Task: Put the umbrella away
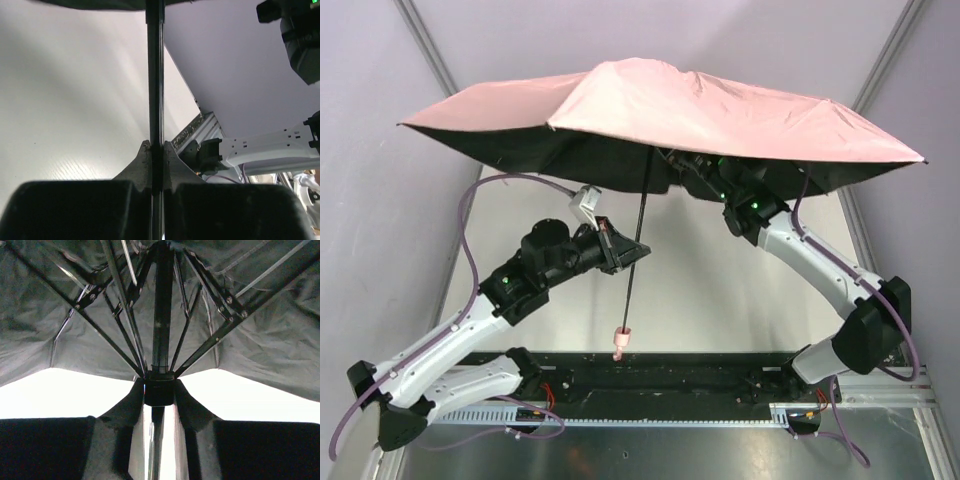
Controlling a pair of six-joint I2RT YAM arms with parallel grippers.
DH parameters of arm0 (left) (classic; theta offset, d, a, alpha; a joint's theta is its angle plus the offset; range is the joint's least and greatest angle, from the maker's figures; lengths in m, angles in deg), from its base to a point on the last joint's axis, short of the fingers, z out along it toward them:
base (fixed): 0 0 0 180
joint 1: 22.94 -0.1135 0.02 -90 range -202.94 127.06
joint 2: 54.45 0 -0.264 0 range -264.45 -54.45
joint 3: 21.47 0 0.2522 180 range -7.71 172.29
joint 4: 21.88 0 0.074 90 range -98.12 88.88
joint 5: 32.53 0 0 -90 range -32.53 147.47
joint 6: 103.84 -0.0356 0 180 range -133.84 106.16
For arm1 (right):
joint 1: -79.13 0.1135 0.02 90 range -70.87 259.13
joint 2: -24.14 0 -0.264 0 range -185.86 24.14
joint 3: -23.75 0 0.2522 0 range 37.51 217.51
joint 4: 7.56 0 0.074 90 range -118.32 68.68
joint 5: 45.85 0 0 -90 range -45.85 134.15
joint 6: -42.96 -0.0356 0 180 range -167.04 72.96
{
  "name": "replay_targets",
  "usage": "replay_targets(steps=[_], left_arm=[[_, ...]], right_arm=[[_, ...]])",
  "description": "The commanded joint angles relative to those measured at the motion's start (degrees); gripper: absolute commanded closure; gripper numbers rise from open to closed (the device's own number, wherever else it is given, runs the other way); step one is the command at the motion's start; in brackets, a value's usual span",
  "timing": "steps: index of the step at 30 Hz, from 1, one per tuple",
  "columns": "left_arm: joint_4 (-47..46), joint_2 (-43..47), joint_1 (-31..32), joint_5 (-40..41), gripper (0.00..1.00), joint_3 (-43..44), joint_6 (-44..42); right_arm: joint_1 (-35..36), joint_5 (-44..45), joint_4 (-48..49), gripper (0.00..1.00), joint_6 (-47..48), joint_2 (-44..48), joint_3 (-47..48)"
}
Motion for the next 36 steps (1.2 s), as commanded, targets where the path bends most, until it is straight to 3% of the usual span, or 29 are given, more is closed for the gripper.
replay_targets(steps=[1,8,10,14,16,25,29,31,34,36], left_arm=[[-7.2,-1.3,-5.3,-2.0,1.00,7.8,-4.1],[-7.2,-2.6,-5.7,-4.7,0.97,6.0,-2.3],[-7.6,-1.3,-5.7,-6.4,0.83,2.7,-0.5],[-8.7,2.3,-4.3,-9.5,0.42,-5.5,2.4],[-9.0,4.7,-2.3,-9.0,0.32,-9.1,3.4],[-12.3,10.4,5.3,-7.2,0.25,-17.9,7.6],[-15.7,7.8,6.3,-7.6,0.31,-18.3,8.0],[-16.3,5.9,6.4,-7.3,0.48,-17.2,6.8],[-16.1,4.8,6.2,-4.2,0.89,-14.2,3.9],[-15.2,4.6,5.4,-1.9,0.97,-10.7,1.1]], right_arm=[[6.0,-7.0,0.3,1.00,3.3,5.6,-6.9],[4.0,-3.3,7.8,1.00,-2.2,5.5,-10.0],[2.1,-3.5,11.6,1.00,-6.0,4.7,-9.8],[-0.4,-2.1,13.9,1.00,-9.5,3.1,-7.3],[-1.2,-2.1,14.2,1.00,-10.1,2.2,-5.8],[-5.0,-3.1,12.1,1.00,-11.4,-0.7,-0.1],[-5.6,-3.7,9.5,1.00,-11.3,-1.7,2.6],[-5.8,-4.7,6.8,1.00,-10.7,-2.4,5.1],[-5.9,-6.0,-1.1,1.00,-5.4,-3.8,10.3],[-5.2,-6.6,-5.7,1.00,-1.4,-3.7,11.4]])
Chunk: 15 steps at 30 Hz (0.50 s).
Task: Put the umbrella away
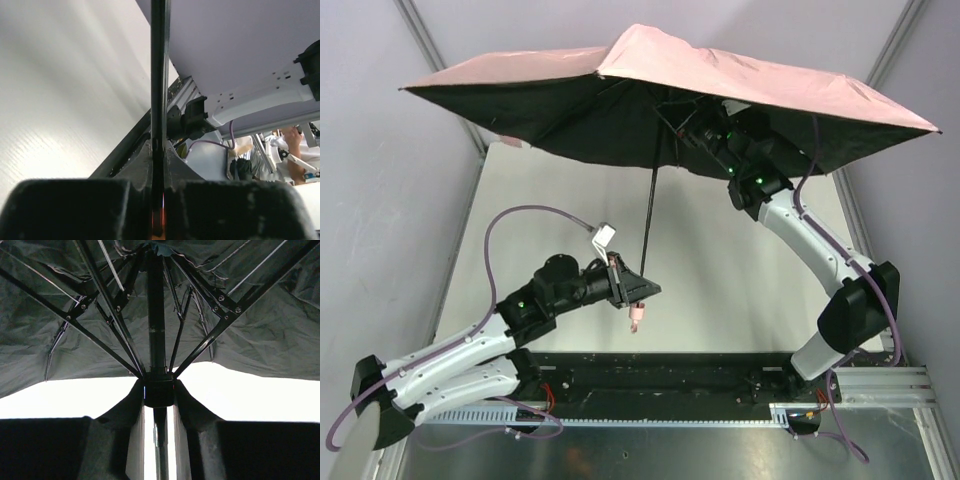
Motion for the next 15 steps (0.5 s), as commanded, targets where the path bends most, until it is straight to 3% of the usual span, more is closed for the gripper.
replay_targets(steps=[1,4,8,15], left_arm=[[-1.6,-0.4,-1.3,6.0,0.99,9.0,-6.4],[-0.8,-1.7,-4.2,8.2,1.00,14.9,-10.6],[-0.5,-4.9,-8.1,7.4,1.00,19.9,-12.2],[-0.8,-5.9,-8.9,6.7,1.00,21.5,-12.8]], right_arm=[[1.1,-3.1,-7.2,1.00,7.1,0.8,5.3],[3.8,-4.1,-6.6,1.00,7.3,3.7,-3.0],[13.6,0.7,1.4,1.00,4.1,9.3,-19.8],[16.6,1.9,6.3,1.00,3.0,11.4,-23.5]])
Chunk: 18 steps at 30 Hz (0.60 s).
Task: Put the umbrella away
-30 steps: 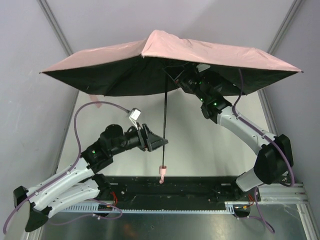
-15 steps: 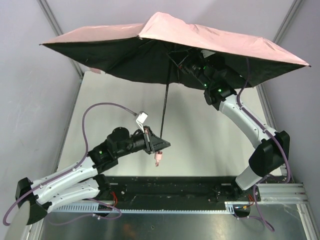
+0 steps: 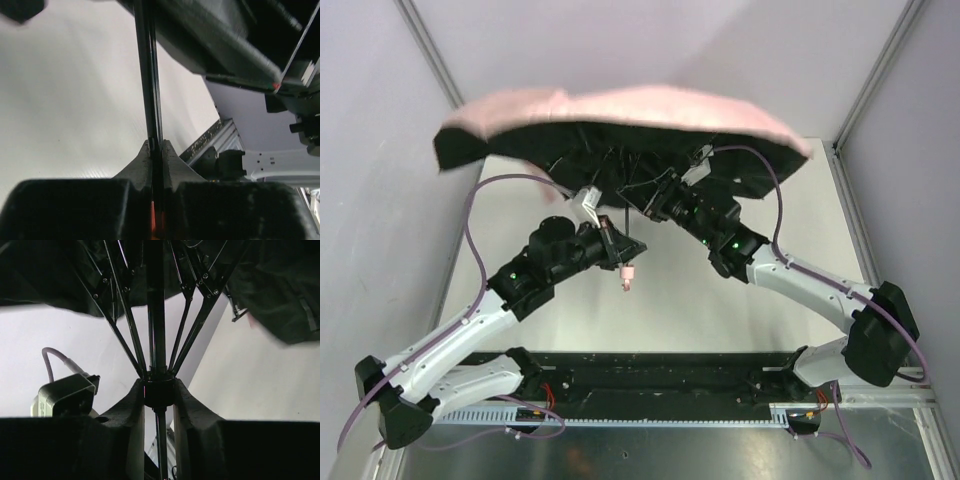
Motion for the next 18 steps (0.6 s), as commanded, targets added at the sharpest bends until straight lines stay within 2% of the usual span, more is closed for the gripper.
replay_targets(steps=[1,8,9,10,11,12,15,18], left_arm=[[-14.7,1.8,0.1,1.7,1.00,4.6,-5.0],[-15.7,3.2,0.3,-3.1,1.00,-0.6,-1.4],[-15.7,3.6,0.3,-3.4,0.93,-1.3,-0.9],[-15.7,4.0,0.3,-4.0,0.73,-2.1,-0.2],[-15.8,4.3,0.3,-4.4,0.60,-2.9,0.8],[-15.9,4.6,0.2,-4.6,0.53,-3.7,1.7],[-16.1,6.3,0.2,-4.1,0.44,-5.8,2.1],[-15.9,6.6,0.2,-4.1,0.39,-7.6,2.1]], right_arm=[[-0.2,-6.0,1.8,1.00,0.1,1.0,-0.6],[-5.3,-10.0,8.8,1.00,-1.9,-1.0,-0.6],[-5.7,-10.2,8.8,1.00,-2.1,-1.0,-0.6],[-5.9,-10.2,9.0,1.00,-2.3,-1.0,-0.6],[-6.1,-10.2,9.3,1.00,-2.4,-1.0,-0.6],[-6.2,-10.3,9.8,1.00,-2.4,-0.9,-0.6],[-7.1,-10.4,9.3,1.00,-2.7,-0.1,-0.7],[-7.5,-10.6,9.6,1.00,-2.7,0.9,-0.7]])
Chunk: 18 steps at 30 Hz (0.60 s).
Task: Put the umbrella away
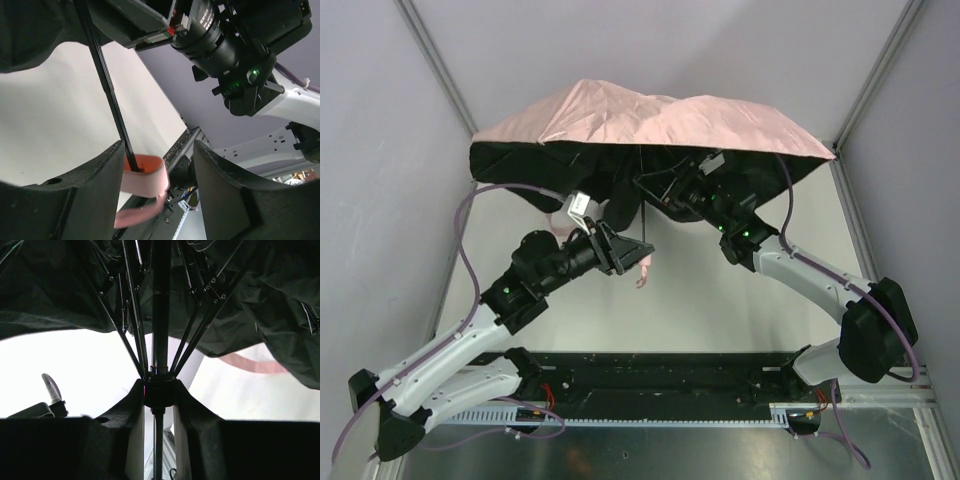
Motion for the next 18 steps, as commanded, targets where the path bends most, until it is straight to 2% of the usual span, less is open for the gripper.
replay_targets(steps=[1,5,8,12,13,14,17,18], left_arm=[[-3.3,0.9,0.1,-1.6,0.38,-2.3,0.6],[-3.6,-1.5,0.0,-1.7,0.46,-2.1,0.4],[-3.5,-3.6,-0.1,0.1,0.48,-0.3,-1.8],[-3.1,-5.9,-0.2,1.8,0.68,3.1,-4.9],[-3.1,-6.2,-0.2,1.7,0.69,3.8,-5.6],[-3.0,-6.3,-0.2,1.0,0.65,4.1,-6.0],[-4.3,-4.0,-0.1,-3.2,0.32,1.3,-6.2],[-5.1,-2.0,-0.1,-4.9,0.24,-0.8,-6.5]], right_arm=[[-0.6,-0.1,4.9,1.00,-0.2,2.3,0.9],[-0.3,-0.6,5.0,1.00,-0.4,2.9,0.9],[1.3,-0.4,3.6,1.00,0.8,3.6,0.8],[2.3,-0.6,2.6,1.00,2.1,5.9,-0.9],[2.1,-0.6,3.0,1.00,2.3,6.6,-1.8],[1.6,-0.8,3.1,1.00,2.7,7.2,-2.5],[-2.1,-5.6,5.6,1.00,3.8,7.3,-3.0],[-4.0,-8.7,7.3,1.00,4.1,6.9,-3.0]])
